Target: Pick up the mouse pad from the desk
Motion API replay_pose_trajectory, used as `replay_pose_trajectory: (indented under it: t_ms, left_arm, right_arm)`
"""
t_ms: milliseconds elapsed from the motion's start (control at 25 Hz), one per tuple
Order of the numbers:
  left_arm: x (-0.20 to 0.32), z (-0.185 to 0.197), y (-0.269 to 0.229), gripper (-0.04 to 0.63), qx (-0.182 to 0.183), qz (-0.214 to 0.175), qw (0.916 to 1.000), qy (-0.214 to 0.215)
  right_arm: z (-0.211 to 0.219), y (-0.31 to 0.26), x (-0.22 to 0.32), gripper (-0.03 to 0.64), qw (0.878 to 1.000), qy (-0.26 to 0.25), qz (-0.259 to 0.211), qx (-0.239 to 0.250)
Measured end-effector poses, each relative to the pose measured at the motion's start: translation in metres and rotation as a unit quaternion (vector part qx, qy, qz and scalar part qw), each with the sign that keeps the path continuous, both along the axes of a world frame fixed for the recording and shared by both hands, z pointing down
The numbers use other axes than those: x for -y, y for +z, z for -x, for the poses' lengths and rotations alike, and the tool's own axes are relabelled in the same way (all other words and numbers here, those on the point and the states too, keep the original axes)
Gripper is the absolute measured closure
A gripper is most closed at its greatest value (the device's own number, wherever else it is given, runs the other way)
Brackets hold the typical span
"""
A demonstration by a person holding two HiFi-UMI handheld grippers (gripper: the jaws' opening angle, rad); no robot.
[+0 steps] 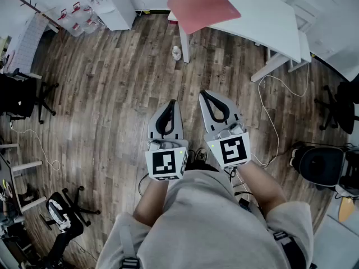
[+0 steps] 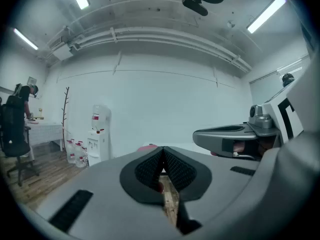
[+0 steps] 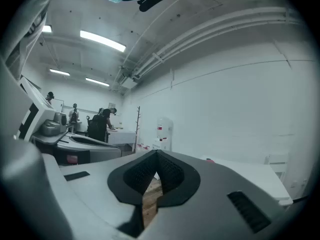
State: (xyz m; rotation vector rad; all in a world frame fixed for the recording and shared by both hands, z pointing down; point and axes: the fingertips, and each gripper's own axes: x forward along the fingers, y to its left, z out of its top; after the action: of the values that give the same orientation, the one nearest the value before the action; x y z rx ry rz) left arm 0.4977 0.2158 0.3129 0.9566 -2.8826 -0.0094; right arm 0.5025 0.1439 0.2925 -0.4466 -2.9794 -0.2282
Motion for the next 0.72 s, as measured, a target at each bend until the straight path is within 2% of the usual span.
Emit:
replay_pose_trajectory:
  t_ms: [200,440,720]
  left_arm:
    - [-0.011,0.043,0.016,0.583,-0.018,0.017,0.9995,0.019]
    - [-0.034,0.102,0.030,0.583,-0.039,0.018,0.9980,0.047]
    - [-0.053,0.146,0.047,0.583,-0.076,0.010,0.9942,0.074]
  right_arm:
    - [0.044,0.014,-0.011,0.577,1.000,0.007,-0.016,-0.014]
    - [0.098,0.028,-0.024,0.575,0.998,0.028,-0.043,-0.023]
    - [0.130,0.045,-0.036,0.575,0.993,0.038,-0.086,-0.069]
